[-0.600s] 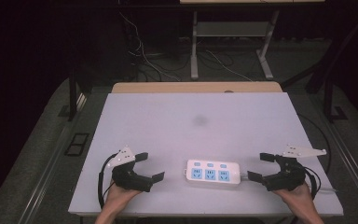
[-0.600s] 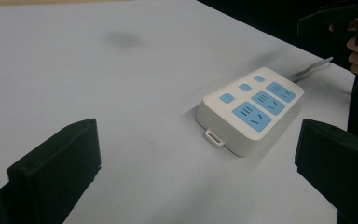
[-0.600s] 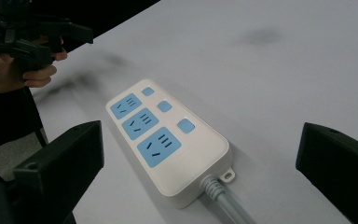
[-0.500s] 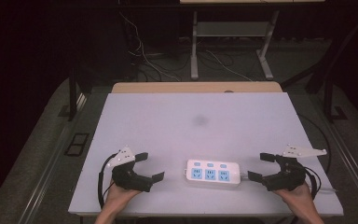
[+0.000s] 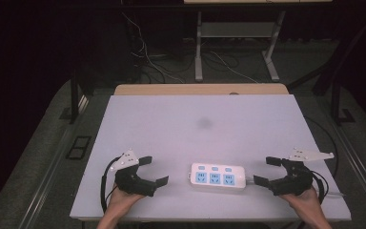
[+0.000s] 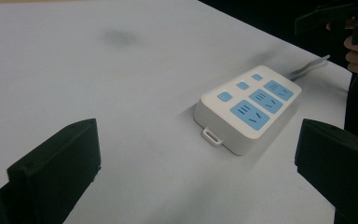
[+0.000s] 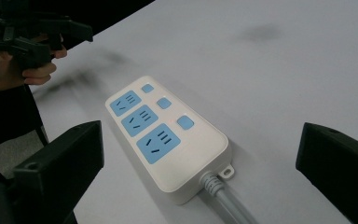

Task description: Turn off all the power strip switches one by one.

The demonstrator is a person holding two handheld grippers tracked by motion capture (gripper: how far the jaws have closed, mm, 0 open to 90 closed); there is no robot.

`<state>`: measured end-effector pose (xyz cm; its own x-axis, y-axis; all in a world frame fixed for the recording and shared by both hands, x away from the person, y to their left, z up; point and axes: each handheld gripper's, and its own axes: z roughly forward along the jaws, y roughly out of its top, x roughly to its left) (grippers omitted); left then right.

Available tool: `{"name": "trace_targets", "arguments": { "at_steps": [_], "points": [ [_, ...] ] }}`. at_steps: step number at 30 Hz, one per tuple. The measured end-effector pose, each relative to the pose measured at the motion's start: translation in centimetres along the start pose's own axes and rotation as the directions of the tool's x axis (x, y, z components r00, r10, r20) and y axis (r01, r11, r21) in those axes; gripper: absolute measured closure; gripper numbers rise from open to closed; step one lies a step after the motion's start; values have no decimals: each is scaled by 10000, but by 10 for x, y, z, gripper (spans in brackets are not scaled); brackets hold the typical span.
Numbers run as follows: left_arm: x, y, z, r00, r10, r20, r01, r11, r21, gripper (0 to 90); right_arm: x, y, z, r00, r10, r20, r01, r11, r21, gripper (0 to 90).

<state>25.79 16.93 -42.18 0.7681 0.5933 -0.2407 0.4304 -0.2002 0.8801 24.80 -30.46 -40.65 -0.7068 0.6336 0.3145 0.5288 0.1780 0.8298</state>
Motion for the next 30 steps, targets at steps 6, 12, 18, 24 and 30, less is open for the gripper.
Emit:
{"name": "trace_targets", "arguments": {
  "at_steps": [6,12,18,24,30],
  "points": [
    [-1,0,1,10000,55,54,-55,10000,60,0,-1,0,0,10000,-10,15,10,10000,92,7],
    [-1,0,2,9999,56,117,-57,9999,97,0,-2,0,1,10000,-29,34,28,9997,240,7],
    [-2,0,3,9998,77,167,-79,9999,125,0,-1,2,3,9999,-108,57,105,9990,443,7],
    [-2,0,3,9999,45,157,-48,9999,143,0,0,5,3,9997,-223,75,218,9979,602,7],
    [-1,-1,2,9999,-4,126,3,9999,136,0,0,7,6,9997,-226,10,224,9957,900,7]
  ]
}}
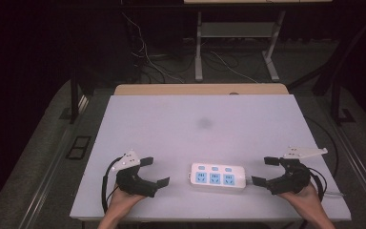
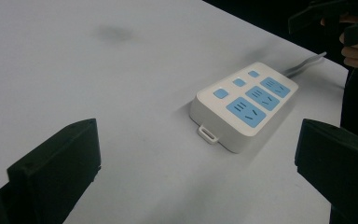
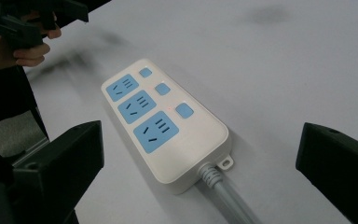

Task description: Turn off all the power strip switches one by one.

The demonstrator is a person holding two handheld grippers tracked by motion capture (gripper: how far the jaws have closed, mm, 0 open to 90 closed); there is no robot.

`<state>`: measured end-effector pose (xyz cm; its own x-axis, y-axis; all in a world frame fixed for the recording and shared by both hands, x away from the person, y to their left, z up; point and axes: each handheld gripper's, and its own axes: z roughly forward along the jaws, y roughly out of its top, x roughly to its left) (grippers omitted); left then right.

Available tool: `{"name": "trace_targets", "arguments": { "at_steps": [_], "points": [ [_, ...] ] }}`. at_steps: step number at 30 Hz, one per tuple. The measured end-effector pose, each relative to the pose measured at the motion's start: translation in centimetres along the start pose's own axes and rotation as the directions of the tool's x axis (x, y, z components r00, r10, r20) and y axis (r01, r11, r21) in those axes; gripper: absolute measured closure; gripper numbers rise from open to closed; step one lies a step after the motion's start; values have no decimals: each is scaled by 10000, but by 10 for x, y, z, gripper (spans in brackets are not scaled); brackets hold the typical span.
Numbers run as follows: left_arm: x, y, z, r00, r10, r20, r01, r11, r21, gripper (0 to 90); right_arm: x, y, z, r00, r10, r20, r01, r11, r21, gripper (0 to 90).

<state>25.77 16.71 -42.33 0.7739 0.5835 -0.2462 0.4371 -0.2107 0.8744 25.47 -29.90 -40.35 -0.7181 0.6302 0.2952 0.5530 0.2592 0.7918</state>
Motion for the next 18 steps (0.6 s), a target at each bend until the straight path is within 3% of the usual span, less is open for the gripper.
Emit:
{"name": "trace_targets", "arguments": {
  "at_steps": [18],
  "points": [
    [0,-1,2,10000,-15,43,14,10000,75,0,4,28,12,9981,-598,-171,609,9954,746,7]
  ]
}}
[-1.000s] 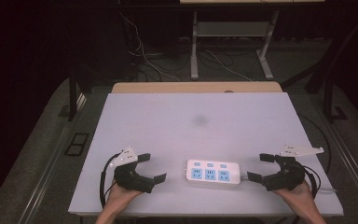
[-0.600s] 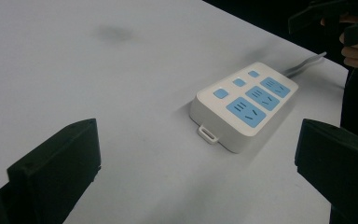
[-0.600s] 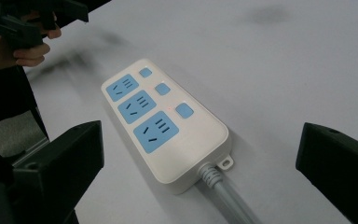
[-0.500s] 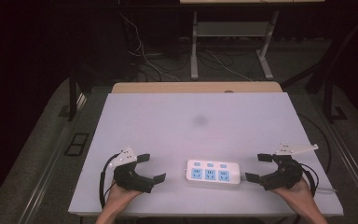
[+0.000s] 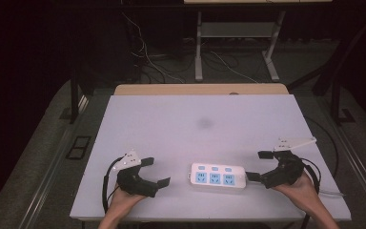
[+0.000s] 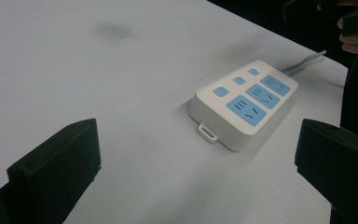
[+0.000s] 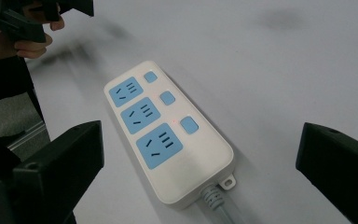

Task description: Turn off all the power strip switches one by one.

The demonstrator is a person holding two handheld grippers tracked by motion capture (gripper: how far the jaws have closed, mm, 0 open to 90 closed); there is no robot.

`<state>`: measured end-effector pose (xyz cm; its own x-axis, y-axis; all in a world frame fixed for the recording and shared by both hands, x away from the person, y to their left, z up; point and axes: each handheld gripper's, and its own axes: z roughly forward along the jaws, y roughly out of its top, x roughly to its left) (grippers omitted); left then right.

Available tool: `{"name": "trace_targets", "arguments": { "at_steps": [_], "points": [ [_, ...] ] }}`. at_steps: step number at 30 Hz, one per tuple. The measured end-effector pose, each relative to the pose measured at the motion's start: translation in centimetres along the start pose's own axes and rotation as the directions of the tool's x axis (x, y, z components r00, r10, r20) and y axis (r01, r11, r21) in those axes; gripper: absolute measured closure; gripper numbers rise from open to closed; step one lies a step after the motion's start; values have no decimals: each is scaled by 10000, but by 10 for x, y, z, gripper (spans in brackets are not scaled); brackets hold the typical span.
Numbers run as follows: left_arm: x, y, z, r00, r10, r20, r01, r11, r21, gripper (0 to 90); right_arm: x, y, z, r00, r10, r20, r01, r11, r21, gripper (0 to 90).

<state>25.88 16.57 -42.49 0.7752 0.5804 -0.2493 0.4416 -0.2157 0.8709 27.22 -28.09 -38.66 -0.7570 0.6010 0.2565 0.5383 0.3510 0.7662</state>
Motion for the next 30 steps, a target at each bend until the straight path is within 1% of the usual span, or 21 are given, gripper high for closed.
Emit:
{"name": "trace_targets", "arguments": {
  "at_steps": [8,17,26,30],
  "points": [
    [0,0,0,10000,-23,31,23,10000,11,0,1,10,5,9997,-188,-162,193,9994,289,7],
    [-1,0,2,9999,-5,128,4,10000,22,0,-2,21,16,9990,-324,-299,344,9970,694,8],
    [-3,1,3,9997,-79,229,76,9999,128,0,-1,35,27,9961,-747,-464,801,9883,1295,7],
    [-5,2,5,9996,-47,261,42,9998,182,0,-2,39,32,9951,-856,-498,924,9835,1553,7]
  ]
}}
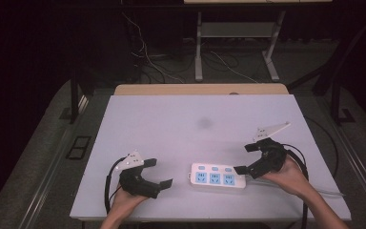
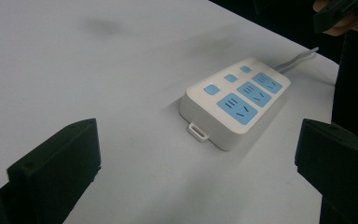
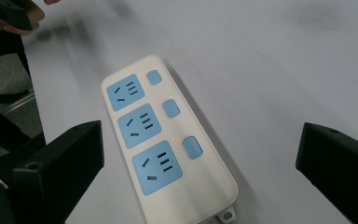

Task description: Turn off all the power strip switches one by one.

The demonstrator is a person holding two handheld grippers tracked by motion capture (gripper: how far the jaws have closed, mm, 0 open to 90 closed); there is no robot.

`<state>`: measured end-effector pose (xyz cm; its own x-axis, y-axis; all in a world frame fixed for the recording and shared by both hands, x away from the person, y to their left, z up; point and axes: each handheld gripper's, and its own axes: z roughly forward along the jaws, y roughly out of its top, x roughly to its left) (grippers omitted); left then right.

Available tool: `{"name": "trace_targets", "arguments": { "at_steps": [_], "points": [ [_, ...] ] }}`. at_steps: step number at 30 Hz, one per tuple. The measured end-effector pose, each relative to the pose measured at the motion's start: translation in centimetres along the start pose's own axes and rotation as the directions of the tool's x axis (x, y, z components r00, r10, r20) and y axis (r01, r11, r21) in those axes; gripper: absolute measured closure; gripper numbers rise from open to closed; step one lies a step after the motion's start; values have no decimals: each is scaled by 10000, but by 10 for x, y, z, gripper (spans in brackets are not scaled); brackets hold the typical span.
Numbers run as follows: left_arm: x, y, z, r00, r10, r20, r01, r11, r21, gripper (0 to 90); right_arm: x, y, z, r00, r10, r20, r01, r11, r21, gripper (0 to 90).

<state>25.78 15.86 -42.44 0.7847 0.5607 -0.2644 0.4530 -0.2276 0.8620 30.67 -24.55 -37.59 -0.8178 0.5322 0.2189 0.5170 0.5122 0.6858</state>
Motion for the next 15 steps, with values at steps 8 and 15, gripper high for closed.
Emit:
{"name": "trace_targets", "arguments": {
  "at_steps": [8,15],
  "points": [
    [-2,0,0,10000,-80,56,80,10000,1,0,-3,4,9,9999,-127,-114,132,9987,488,8],
    [-1,0,0,10000,-29,47,29,10000,0,0,-4,5,15,9979,-321,-564,376,9945,981,219]
  ]
}}
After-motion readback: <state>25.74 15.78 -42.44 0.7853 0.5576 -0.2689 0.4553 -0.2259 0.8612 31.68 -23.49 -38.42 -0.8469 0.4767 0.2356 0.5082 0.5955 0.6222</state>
